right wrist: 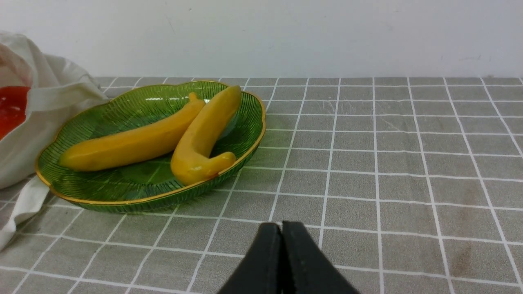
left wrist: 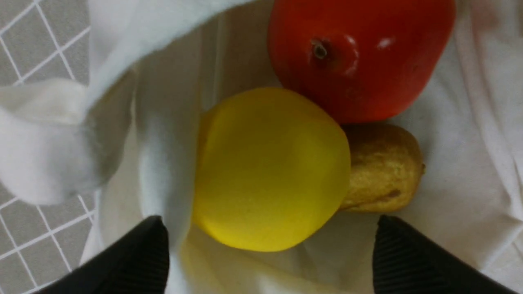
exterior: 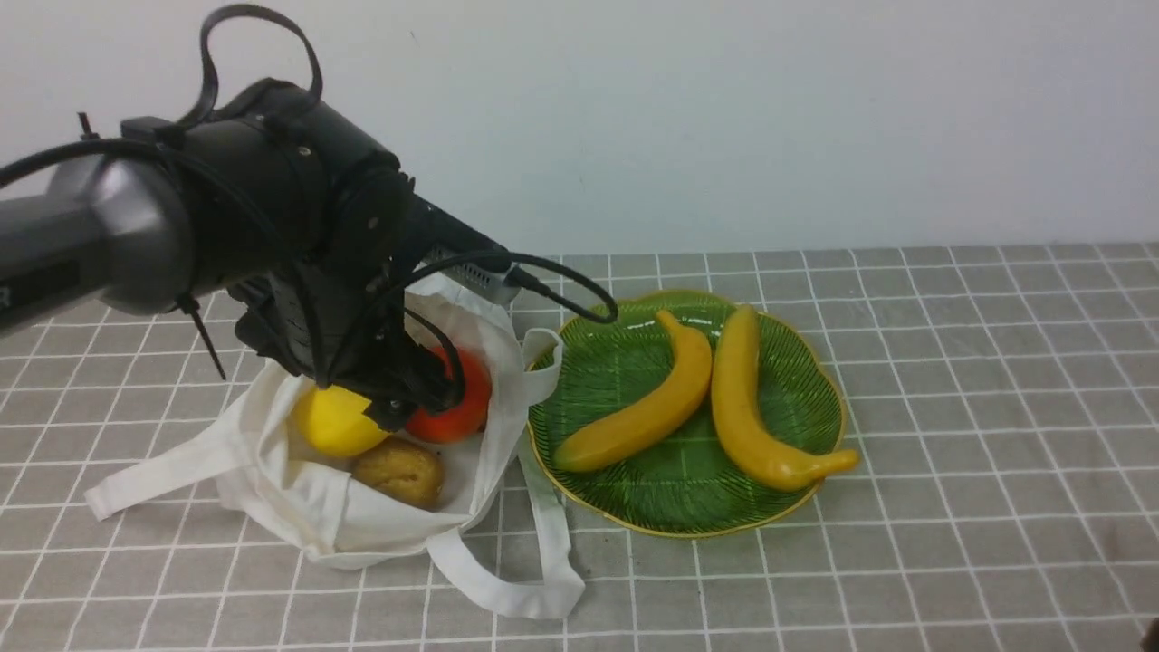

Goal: Take the fruit out of the bag on the grey coffee tablecloth and place them on the plate.
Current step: 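Reach into the bag and grasp the lemon with the left gripper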

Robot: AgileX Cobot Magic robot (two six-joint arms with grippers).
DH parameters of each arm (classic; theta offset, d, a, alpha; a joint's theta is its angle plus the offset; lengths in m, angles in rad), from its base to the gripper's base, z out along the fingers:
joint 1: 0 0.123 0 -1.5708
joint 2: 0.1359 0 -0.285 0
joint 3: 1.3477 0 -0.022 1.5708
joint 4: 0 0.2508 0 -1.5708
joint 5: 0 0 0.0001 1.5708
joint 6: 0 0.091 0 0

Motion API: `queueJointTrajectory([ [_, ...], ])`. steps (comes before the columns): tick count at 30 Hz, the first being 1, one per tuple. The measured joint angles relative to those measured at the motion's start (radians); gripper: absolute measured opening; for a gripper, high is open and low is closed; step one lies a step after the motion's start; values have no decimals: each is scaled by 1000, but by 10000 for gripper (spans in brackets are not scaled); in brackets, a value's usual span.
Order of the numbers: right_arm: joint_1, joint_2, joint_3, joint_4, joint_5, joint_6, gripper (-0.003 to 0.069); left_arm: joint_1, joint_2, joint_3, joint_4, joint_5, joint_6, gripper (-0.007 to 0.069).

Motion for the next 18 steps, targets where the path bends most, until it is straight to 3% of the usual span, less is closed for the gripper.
queueJointTrajectory([
  [14,0,0,0,0,0,0,-15,-80,17,-97,-8,58,0,530],
  [18,0,0,0,0,0,0,-15,-80,63,-98,50,52,0,505],
])
